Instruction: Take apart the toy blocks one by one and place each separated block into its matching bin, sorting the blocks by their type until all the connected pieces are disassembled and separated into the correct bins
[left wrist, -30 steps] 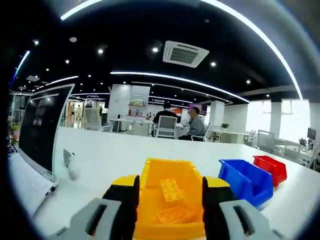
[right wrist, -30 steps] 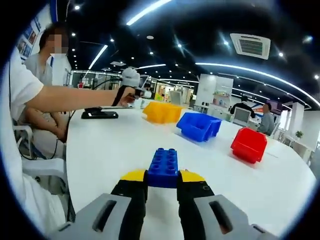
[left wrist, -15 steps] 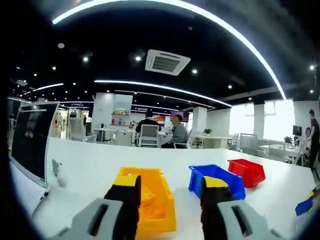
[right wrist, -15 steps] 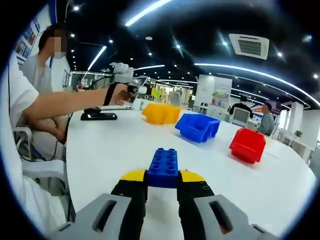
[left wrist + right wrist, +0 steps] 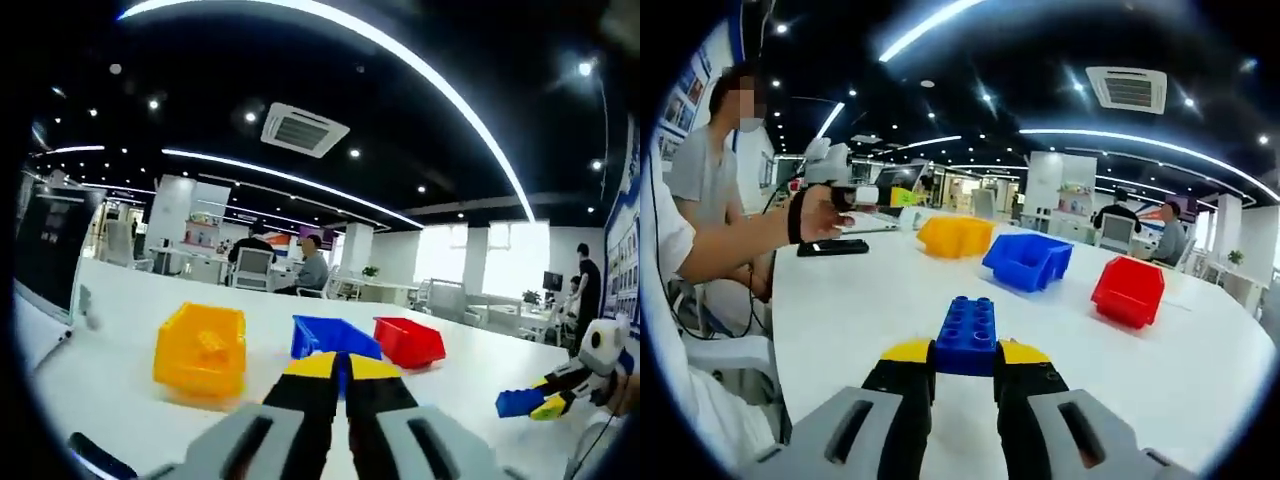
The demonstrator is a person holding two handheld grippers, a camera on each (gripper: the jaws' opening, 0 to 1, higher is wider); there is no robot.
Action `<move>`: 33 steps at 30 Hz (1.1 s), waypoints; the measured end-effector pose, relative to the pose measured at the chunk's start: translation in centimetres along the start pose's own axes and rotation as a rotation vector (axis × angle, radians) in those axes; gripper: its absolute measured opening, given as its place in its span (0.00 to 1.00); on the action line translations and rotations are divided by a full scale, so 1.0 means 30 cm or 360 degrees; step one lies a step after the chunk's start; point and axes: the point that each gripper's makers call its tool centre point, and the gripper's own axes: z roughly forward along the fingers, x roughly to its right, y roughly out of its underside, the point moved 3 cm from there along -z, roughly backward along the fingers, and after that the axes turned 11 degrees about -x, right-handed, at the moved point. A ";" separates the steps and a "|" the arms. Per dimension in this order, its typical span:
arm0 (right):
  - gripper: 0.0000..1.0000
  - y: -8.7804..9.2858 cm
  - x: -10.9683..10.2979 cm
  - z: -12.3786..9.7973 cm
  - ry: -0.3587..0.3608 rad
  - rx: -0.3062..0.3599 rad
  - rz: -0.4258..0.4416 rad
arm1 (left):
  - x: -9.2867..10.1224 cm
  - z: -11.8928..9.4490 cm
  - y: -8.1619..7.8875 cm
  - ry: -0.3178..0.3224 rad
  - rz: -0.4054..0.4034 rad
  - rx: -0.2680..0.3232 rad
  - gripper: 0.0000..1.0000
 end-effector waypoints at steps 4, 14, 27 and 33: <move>0.24 -0.006 0.004 -0.005 0.0007 0.0001 -0.0005 | 0.100 -0.030 0.049 0.0117 0.0095 -0.0076 0.10; 0.24 -0.056 0.028 -0.010 -0.0004 0.0026 0.0013 | 0.176 -0.020 0.199 0.0207 0.0154 -0.0200 0.11; 0.24 -0.133 0.091 0.037 -0.0015 0.0041 0.0054 | 0.168 -0.001 0.251 0.0314 0.0086 -0.0156 0.15; 0.24 -0.222 0.159 0.127 -0.0066 0.0057 0.0130 | 0.181 -0.004 0.259 0.0320 0.0106 -0.0164 0.16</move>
